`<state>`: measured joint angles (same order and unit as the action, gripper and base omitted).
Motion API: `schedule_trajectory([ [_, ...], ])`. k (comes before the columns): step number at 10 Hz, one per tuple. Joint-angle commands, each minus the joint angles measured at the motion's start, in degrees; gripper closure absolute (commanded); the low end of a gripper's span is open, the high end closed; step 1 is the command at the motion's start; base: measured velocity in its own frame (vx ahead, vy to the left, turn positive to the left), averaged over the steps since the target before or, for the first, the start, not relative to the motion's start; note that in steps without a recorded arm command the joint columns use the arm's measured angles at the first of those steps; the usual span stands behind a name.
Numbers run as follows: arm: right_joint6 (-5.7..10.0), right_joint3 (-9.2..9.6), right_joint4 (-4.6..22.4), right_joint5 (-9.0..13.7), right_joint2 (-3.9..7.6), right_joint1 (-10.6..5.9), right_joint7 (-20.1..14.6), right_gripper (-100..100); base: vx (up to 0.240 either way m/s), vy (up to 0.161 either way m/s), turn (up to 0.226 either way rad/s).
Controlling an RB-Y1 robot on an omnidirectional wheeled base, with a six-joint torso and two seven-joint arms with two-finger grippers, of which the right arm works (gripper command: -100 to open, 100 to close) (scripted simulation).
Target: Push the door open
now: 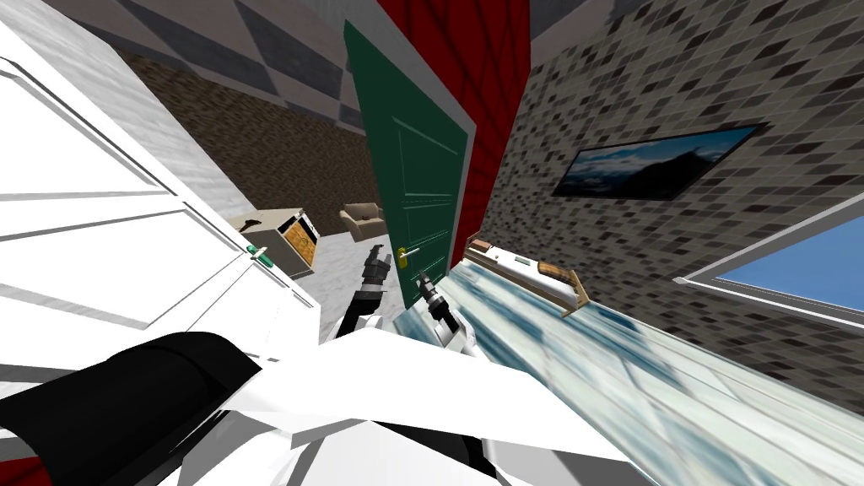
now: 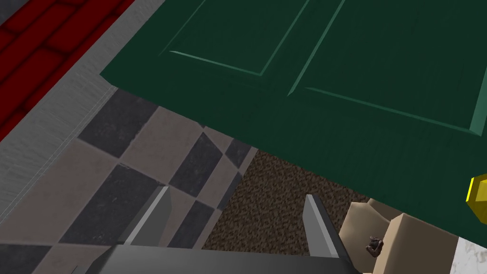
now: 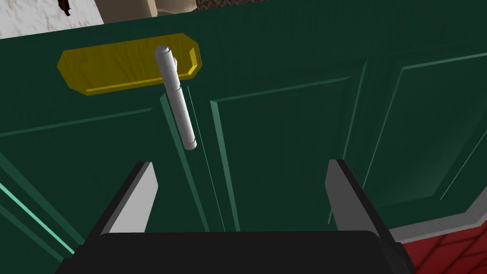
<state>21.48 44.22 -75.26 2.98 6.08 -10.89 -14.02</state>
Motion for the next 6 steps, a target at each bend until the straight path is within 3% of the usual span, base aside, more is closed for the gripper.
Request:
schedule_trajectory([
  [1,0.01,1.03,1.6,0.0,-0.3,-1.12,-0.2,-100,0.11,0.004,-0.037],
  [6,-0.16,5.97,7.2,0.1,-0.61,-5.14,-1.0,-100,0.162,0.018,-0.057],
])
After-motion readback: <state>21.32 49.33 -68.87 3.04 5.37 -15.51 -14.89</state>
